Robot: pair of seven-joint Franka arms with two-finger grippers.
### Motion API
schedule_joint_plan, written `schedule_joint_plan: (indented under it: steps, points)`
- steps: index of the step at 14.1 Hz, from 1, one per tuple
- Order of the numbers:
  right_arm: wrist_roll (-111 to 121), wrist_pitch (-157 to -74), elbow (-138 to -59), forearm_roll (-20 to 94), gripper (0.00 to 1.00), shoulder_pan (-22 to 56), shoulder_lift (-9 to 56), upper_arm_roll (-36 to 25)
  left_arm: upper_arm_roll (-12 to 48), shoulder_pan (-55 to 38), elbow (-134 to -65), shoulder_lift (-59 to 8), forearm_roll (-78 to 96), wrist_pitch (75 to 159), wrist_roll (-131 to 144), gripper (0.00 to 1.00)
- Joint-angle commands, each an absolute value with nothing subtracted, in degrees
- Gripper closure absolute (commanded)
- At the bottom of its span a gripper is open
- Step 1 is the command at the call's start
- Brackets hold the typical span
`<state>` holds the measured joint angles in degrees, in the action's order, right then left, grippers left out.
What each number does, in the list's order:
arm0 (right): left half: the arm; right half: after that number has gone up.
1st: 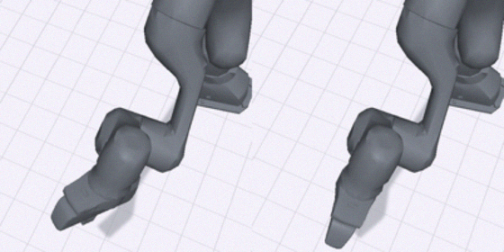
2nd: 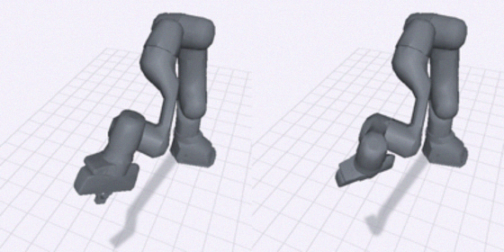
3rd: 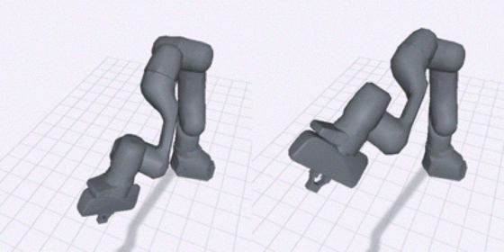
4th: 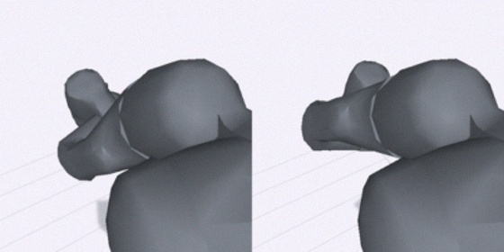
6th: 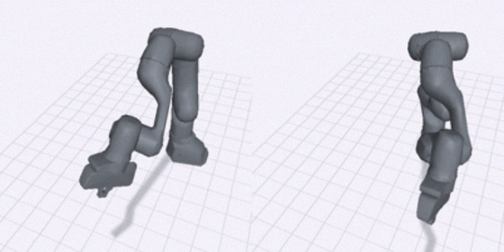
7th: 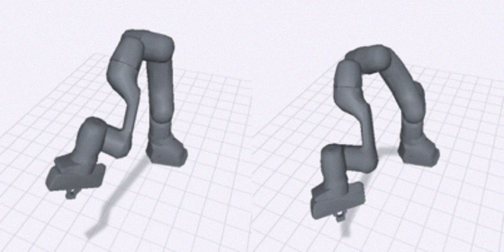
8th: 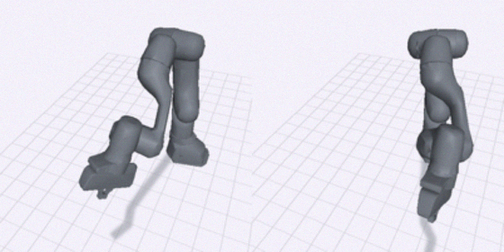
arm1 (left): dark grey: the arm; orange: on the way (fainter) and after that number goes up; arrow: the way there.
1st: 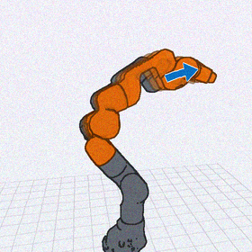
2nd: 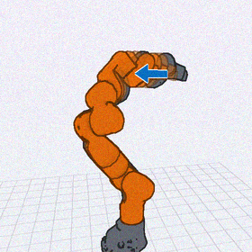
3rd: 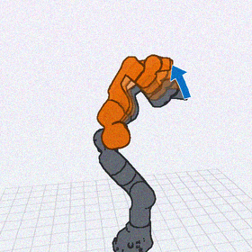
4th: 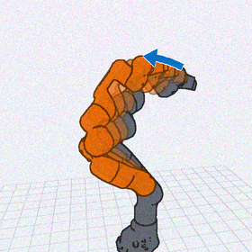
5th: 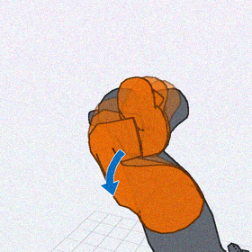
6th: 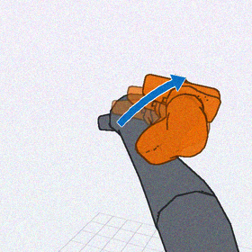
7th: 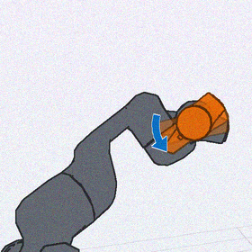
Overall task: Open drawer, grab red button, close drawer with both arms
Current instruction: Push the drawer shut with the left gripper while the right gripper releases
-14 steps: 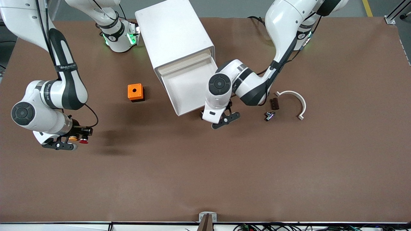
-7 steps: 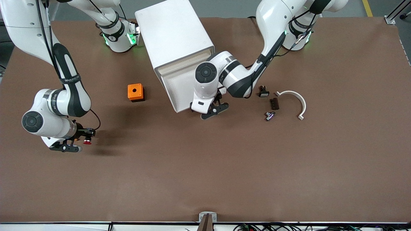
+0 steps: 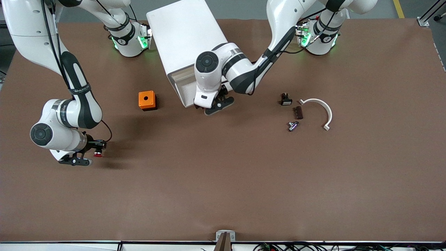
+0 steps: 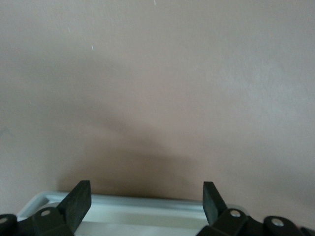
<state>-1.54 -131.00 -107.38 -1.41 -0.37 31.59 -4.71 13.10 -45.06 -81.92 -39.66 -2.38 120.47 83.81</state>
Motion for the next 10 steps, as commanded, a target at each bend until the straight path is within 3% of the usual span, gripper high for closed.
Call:
schedule_joint_plan:
  steps: [1, 6, 10]
  points:
    - [-1.85, -133.24, -107.58, -2.29, 0.76, -1.32, 32.43, -4.04, 12.83, -46.49, -82.70, -39.81, -0.01, 122.43, 84.55, 0.00]
    - [-2.20, -133.77, -107.58, -2.37, 0.76, -1.32, 33.13, -4.75, 13.18, -47.90, -84.46, -40.43, 4.47, 127.52, 84.46, 0.00]
    - [-2.20, -133.51, -107.58, -2.37, 0.59, -1.23, 33.13, -4.83, 13.27, -48.69, -84.46, -40.96, 7.64, 129.20, 84.29, 0.00]
